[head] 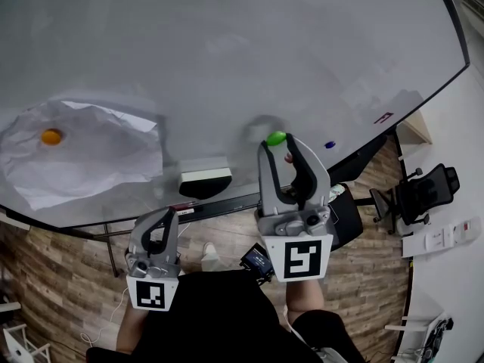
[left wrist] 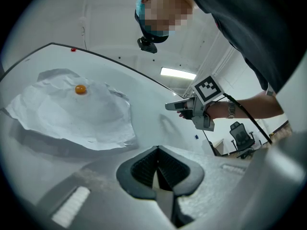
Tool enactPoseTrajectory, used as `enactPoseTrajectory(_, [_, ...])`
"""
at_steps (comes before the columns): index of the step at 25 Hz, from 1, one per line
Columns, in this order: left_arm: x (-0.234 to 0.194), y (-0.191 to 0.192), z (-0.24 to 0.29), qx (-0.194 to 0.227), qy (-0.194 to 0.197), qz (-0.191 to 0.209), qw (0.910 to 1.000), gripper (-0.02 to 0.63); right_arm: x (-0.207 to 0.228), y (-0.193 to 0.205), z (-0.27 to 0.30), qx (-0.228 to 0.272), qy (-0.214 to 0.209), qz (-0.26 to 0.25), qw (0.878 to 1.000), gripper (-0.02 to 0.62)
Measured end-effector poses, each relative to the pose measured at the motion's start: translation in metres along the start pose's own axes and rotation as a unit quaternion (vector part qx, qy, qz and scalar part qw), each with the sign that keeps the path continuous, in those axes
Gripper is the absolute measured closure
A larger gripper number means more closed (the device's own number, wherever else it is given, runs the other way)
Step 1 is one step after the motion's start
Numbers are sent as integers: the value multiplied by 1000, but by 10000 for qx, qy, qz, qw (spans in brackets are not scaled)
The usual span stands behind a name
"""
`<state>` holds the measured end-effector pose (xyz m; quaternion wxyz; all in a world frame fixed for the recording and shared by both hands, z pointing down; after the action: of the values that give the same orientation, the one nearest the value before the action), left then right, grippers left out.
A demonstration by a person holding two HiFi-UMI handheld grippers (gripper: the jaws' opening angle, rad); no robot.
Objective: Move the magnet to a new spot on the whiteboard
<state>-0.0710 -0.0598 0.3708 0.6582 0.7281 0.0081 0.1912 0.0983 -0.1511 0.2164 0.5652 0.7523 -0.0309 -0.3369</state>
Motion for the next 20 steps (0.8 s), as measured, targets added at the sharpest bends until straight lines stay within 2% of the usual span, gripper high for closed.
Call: enactPoseTrajectory(20, [-10,5,10,-57,-188,-19,9998,604,4,7,27,-5,-99,-36,9999,468])
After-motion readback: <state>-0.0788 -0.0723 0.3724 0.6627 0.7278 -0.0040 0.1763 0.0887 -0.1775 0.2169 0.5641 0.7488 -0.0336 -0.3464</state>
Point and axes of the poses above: the fingertips, and each gripper's own axes: z forward along the fingers, x to its right, y out of its underside, the point moved 6 cm from there along -z, backward along the fingers, and after that the axes turned 15 degrees about -x, right-handed, at the moved point
